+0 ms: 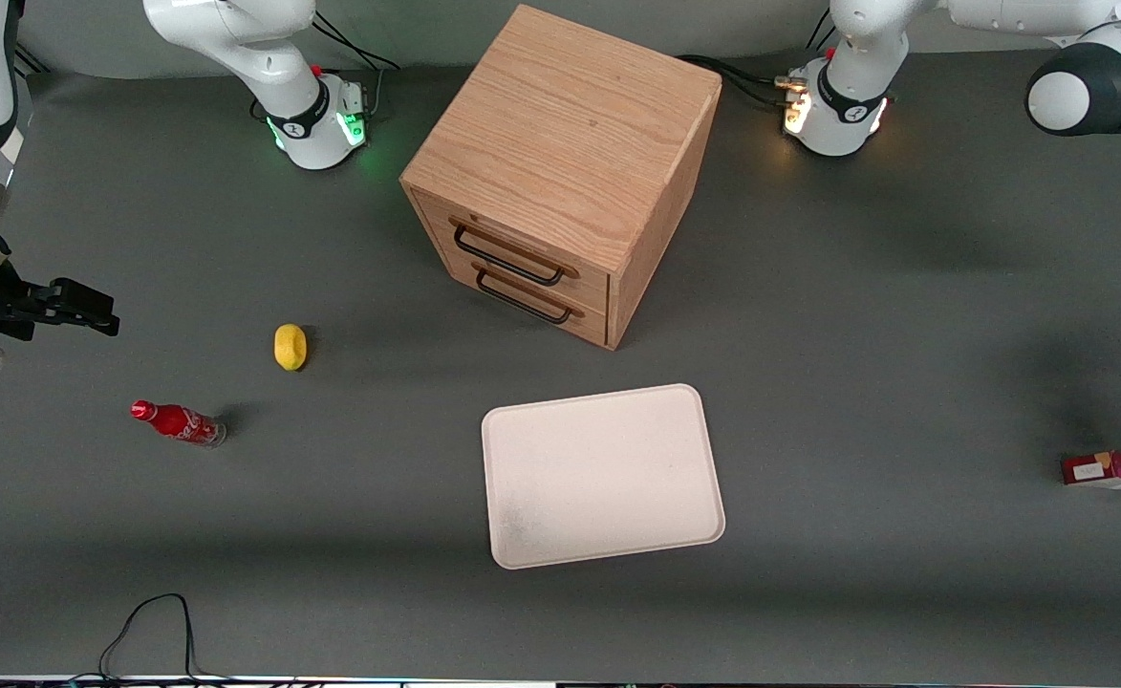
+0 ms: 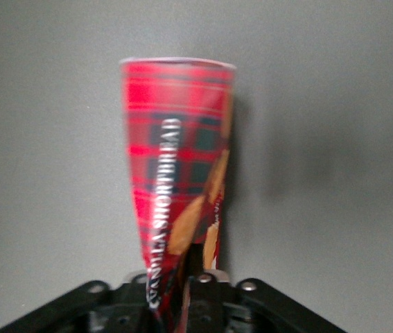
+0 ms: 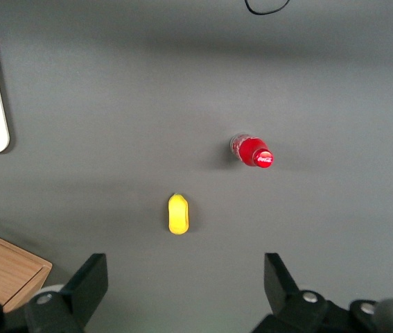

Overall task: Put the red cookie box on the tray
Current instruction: 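Lift the shortbread box upright with the left gripper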

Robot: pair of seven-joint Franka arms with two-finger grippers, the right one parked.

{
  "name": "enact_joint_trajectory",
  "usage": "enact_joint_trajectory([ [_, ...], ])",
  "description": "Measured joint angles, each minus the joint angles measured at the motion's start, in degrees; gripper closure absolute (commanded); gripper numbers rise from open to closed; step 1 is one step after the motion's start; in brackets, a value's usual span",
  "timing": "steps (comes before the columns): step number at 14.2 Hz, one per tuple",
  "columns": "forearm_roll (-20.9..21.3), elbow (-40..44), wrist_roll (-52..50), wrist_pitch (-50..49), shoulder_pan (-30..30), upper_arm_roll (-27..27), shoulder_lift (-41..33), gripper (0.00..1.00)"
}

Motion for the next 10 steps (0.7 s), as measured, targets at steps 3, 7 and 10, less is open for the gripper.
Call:
enact_joint_trajectory([
  [3, 0.0, 0.05, 0.05, -0.08, 0.0, -0.01, 0.0, 1.0],
  [7, 0.0, 1.75, -0.07, -3.11, -0.07, -0.09, -0.38, 1.0],
  [10, 0.03, 3.39, -2.25, -9.96, -0.45, -0.07, -3.71, 1.0],
])
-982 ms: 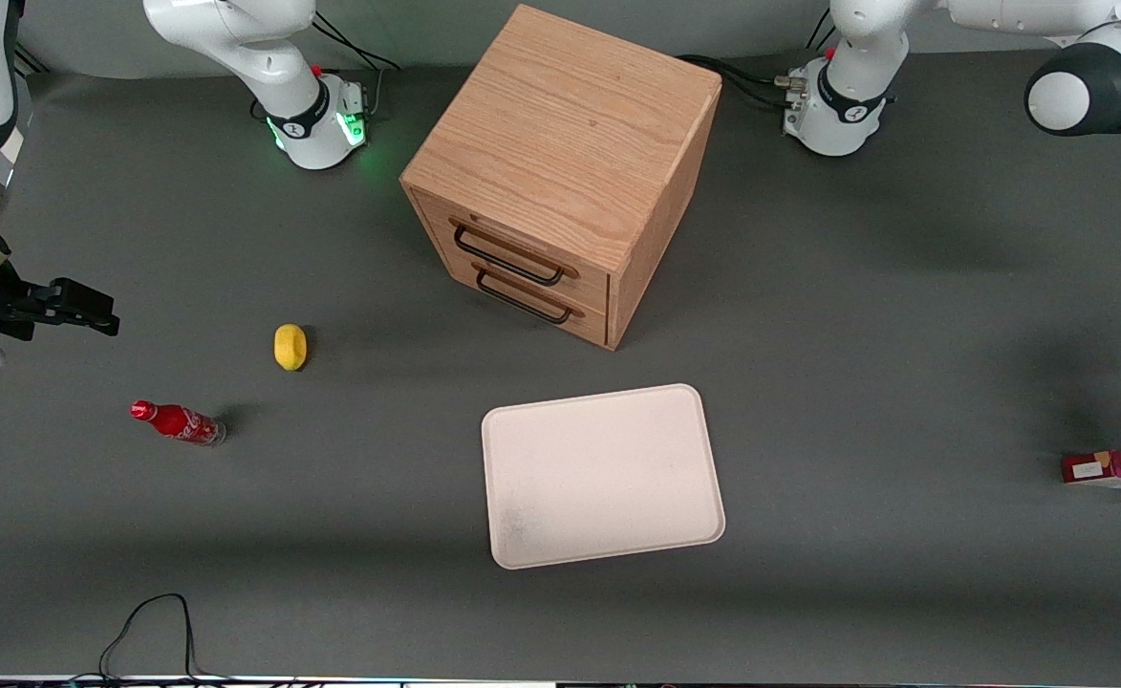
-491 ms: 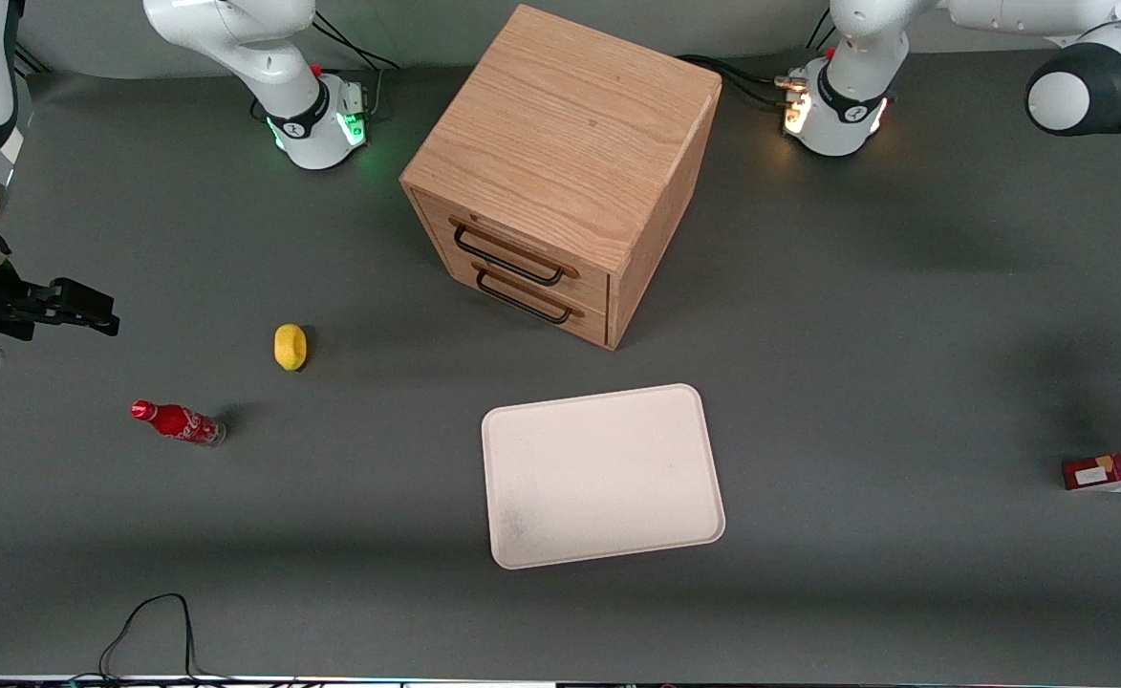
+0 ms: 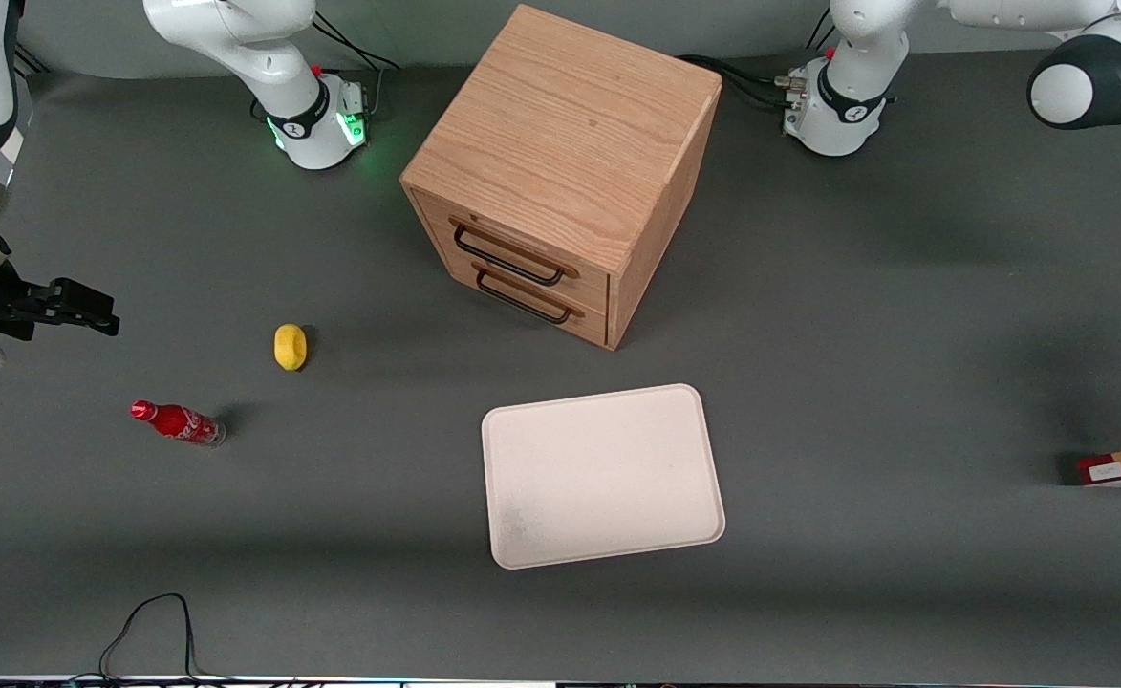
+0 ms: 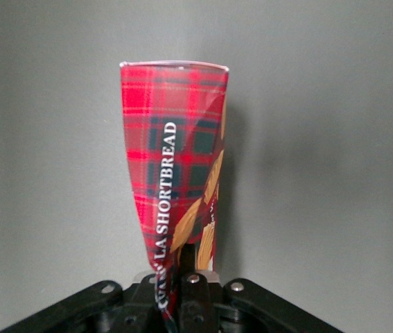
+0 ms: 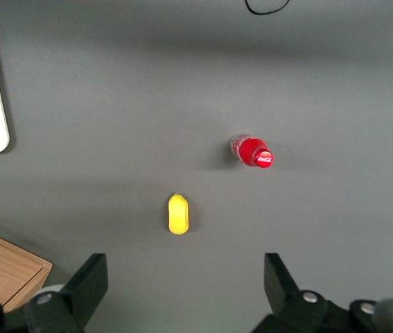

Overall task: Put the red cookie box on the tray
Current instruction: 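Lift the shortbread box upright with the left gripper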

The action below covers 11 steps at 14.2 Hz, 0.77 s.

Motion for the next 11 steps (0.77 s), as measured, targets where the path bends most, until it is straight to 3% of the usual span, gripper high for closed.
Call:
enact_joint_trajectory([
  [11, 8.01, 0.38, -13.43, -27.57, -2.56, 0.11, -18.35, 1.0],
])
